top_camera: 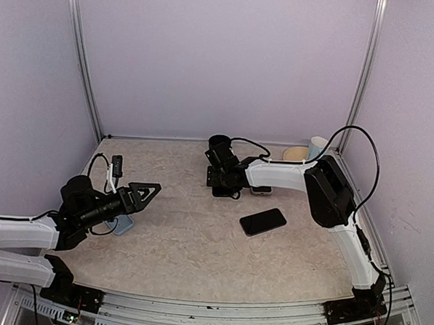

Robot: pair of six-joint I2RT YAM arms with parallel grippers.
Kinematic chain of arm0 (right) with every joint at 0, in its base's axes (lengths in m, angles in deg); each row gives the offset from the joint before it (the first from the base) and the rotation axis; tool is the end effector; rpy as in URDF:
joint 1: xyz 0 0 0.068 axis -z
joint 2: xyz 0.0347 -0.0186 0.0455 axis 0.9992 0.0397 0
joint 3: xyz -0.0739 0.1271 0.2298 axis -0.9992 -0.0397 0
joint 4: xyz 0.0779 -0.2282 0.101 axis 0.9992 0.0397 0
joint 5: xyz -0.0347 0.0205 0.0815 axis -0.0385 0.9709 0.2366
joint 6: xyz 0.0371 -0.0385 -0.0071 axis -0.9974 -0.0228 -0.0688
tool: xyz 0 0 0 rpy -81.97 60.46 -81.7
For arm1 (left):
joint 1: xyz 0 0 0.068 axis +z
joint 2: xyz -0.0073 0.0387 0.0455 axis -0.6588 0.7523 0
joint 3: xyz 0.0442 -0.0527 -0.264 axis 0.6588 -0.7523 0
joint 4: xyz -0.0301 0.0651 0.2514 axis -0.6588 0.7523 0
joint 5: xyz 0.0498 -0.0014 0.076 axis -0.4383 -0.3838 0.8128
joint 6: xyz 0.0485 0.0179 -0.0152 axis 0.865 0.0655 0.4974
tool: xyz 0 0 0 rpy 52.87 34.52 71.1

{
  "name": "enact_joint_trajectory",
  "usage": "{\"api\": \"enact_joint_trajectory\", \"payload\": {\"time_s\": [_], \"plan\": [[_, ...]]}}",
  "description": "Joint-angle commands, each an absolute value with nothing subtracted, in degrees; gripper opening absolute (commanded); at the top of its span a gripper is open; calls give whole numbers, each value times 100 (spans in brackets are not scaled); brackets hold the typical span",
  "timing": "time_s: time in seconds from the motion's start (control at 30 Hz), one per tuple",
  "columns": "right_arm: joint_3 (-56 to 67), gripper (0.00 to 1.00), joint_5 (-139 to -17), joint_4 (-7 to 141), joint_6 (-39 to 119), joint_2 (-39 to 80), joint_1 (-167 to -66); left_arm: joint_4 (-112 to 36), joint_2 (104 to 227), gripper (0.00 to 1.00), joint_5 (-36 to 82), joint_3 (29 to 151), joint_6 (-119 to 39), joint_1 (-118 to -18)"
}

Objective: Put the phone into the phone case
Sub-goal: Place the phone with the phone case at the center of the board.

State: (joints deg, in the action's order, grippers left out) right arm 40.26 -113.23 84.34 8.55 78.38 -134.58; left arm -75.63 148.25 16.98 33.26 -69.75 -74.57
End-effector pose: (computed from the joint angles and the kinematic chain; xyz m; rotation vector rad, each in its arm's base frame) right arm 0.3786 0.3801 0.1477 0.0544 2.2746 0.2130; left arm 0.1705 -0.1227 0.2072 0.0907 1.7721 -1.1753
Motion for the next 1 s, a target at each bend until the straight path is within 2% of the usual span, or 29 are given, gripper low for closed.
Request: {"api": "enact_joint_trajectory", "payload": {"time_s": [0.0,0.77,0.97], "plan": [[4356,66,-11328,8061,622,7973,-13424,-7509,14676,99,1805,3245,-6842,-7478],[4791,67,-11023,8059,292,8547,-13293,-7486,14620,99,1894,3176,-6785,-7478],[4812,73,-10896,8082,286,8630,-13231,-7486,14619,99,1917,3159,-6776,-7478]]}}
